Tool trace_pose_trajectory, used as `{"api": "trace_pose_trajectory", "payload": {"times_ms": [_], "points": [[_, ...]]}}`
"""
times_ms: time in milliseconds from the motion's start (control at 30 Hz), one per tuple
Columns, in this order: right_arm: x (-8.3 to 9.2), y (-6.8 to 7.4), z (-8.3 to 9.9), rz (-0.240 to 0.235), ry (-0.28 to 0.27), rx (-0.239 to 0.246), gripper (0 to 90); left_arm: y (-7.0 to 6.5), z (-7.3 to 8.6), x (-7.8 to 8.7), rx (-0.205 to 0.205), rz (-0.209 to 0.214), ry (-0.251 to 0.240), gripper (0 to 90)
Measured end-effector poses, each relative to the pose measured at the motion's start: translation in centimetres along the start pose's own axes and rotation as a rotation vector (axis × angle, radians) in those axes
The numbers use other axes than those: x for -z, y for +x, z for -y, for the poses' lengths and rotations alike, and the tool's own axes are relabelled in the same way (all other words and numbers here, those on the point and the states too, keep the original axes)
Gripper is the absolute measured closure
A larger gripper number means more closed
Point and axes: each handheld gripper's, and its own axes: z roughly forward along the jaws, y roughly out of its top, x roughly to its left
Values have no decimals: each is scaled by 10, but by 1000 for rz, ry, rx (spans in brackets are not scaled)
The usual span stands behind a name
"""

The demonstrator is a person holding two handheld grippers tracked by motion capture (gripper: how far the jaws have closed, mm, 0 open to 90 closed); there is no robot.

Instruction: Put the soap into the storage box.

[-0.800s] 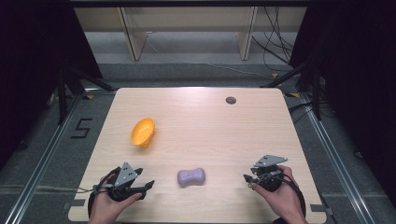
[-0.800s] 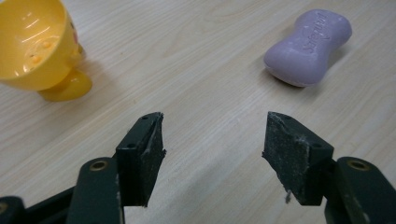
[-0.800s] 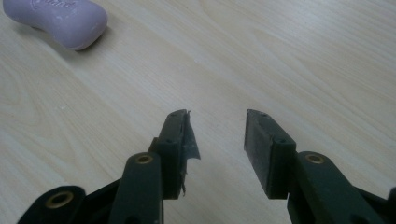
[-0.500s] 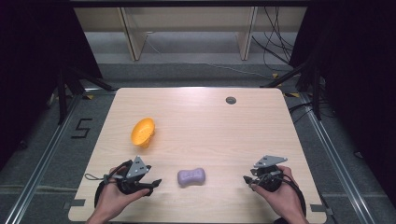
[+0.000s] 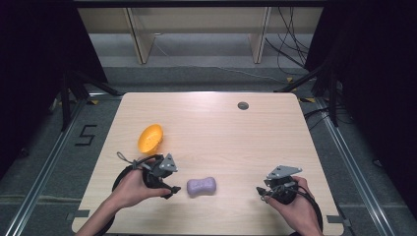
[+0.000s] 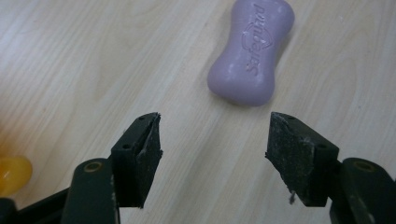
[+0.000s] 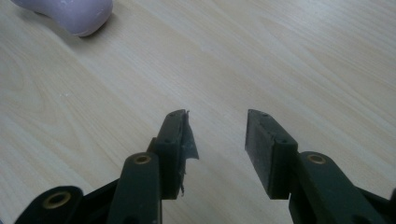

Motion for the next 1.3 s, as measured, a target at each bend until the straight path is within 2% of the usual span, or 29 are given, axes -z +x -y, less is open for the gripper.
{"api": "trace_pose_trajectory", "payload": {"times_ms": [33,67,100,133,233,267,367,433,467,567,600,633,700,767,800,867,933,967,1033,1133,1233,1300], "points": [[0,0,0,-1,-4,6,590,1,-5,-1,-12,7,21,341],[0,0,0,-1,-4,6,590,1,-5,-1,-12,7,21,335],[0,3,-1,-15,16,-36,590,1,-10,-2,-17,10,46,326],[-1,2,0,-11,7,-16,589,3,-19,-3,-24,9,91,316],[-2,3,-2,-23,13,-31,587,5,-29,-3,-26,5,116,315],[-3,3,-1,-21,-3,-34,587,7,-38,-4,-33,21,142,312],[-4,2,-2,-19,-5,-26,587,6,-50,-10,-51,57,167,292],[-5,2,-2,-19,-6,-24,586,4,-54,-12,-54,65,172,287],[-5,2,-2,-17,-9,-18,586,3,-61,-17,-66,76,178,285],[-4,3,-3,-30,-1,-37,585,3,-67,-22,-68,79,185,288],[-5,3,-3,-31,-2,-37,585,3,-69,-24,-66,78,189,290],[-6,2,-2,-24,-11,-16,584,4,-73,-29,-60,80,210,294],[-5,1,-3,-35,8,-17,584,5,-79,-32,-62,76,224,305],[-6,2,-3,-29,-8,-19,584,4,-84,-35,-72,83,237,308],[-6,2,-3,-29,-9,-19,584,4,-84,-35,-72,83,237,308],[-6,2,-3,-30,-8,-18,583,2,-90,-41,-110,83,265,301],[-6,2,-3,-31,-10,-17,583,1,-91,-44,-115,78,275,305],[-5,1,-4,-38,8,-15,583,0,-92,-45,-127,72,288,310],[-5,1,-4,-41,7,-21,583,-1,-92,-49,-113,87,302,324],[-5,1,-3,-40,5,-15,582,-4,-93,-56,-145,96,328,338],[-5,1,-3,-39,6,-13,582,-7,-93,-59,-122,113,340,347],[-7,2,-3,-32,-11,-19,582,-8,-94,-61,-122,111,343,362]]}}
